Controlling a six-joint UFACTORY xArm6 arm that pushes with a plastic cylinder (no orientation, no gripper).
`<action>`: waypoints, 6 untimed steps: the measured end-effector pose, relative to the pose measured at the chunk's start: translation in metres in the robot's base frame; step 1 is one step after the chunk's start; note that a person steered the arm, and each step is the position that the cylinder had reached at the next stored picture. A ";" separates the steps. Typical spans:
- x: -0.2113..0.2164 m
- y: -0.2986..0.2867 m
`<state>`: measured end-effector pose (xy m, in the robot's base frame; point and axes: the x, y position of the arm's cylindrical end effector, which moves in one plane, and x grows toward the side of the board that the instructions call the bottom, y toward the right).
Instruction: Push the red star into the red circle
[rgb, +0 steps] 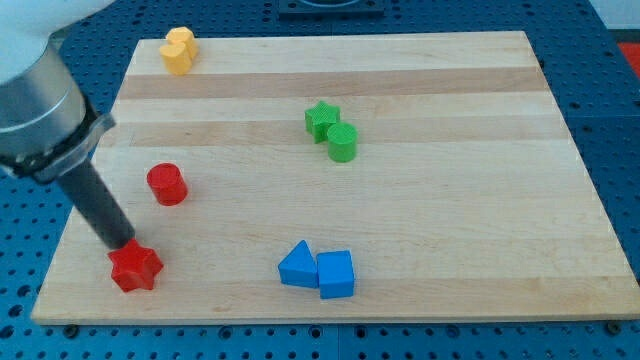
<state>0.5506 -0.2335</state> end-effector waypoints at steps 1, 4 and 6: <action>0.009 -0.021; 0.062 -0.043; 0.061 -0.001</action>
<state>0.6121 -0.2348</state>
